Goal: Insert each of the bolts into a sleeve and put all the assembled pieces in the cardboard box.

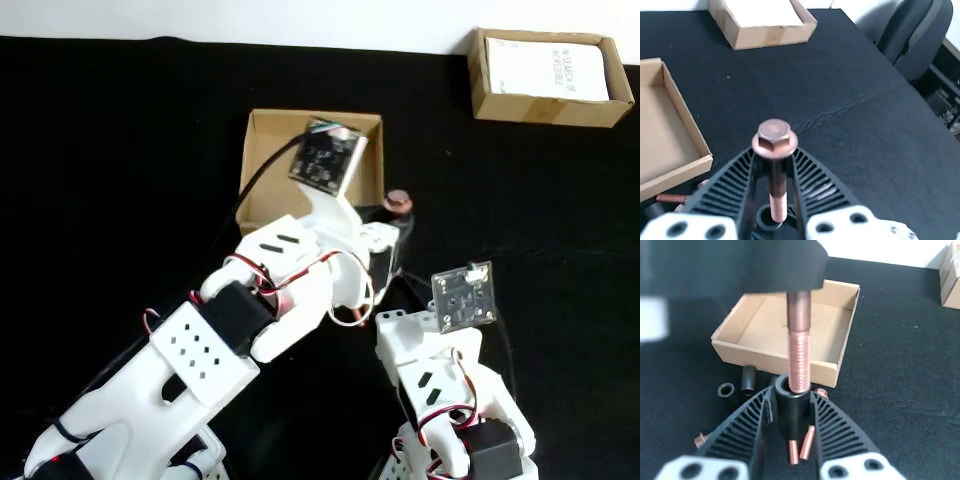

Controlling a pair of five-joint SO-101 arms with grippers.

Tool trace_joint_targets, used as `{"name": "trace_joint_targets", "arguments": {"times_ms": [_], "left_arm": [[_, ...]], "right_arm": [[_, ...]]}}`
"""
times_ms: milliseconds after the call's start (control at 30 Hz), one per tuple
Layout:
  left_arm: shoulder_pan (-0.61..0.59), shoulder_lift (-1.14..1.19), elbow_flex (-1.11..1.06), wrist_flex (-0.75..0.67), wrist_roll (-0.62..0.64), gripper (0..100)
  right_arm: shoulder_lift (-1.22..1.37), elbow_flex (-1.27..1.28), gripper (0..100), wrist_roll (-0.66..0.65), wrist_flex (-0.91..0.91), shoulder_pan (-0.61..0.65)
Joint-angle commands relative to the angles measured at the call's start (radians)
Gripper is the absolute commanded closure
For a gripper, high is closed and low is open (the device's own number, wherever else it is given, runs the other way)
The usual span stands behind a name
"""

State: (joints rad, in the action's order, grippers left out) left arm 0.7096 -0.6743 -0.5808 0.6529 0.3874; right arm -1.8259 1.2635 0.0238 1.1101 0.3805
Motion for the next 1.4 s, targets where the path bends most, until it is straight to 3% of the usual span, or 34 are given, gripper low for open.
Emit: {"name": "trace_joint_targets", "arguments": {"times_ms": [0,500,633,767,833,1167,1300,1367], "left_arm": [[0.010,-0.005,-0.013,-0.015,0.000,99],[0.019,-0.005,-0.015,-0.008,-0.003,99],[0.030,-0.005,0.008,0.117,-0.031,90],[0.064,-0.005,0.067,0.347,-0.037,75],[0.073,-0.005,0.090,0.420,-0.038,74],[0.058,-0.156,0.188,0.575,-0.040,88],[0.001,-0.297,0.186,0.566,-0.112,99],[-0.051,-0.355,0.185,0.566,-0.147,99]], "right_arm": [[-0.004,-0.010,99.1,-0.003,-0.038,0.004],[-0.004,0.013,99.1,-0.003,-0.088,0.002],[-0.004,0.021,99.1,-0.003,-0.088,0.002],[-0.004,0.022,99.1,-0.003,-0.088,0.001],[-0.004,0.024,99.1,-0.003,-0.102,-0.022],[-0.001,0.016,99.1,0.005,-0.143,-0.104],[0.028,-0.030,99.1,0.091,-0.137,-0.102],[0.108,-0.116,99.1,0.138,-0.137,-0.102]]}}
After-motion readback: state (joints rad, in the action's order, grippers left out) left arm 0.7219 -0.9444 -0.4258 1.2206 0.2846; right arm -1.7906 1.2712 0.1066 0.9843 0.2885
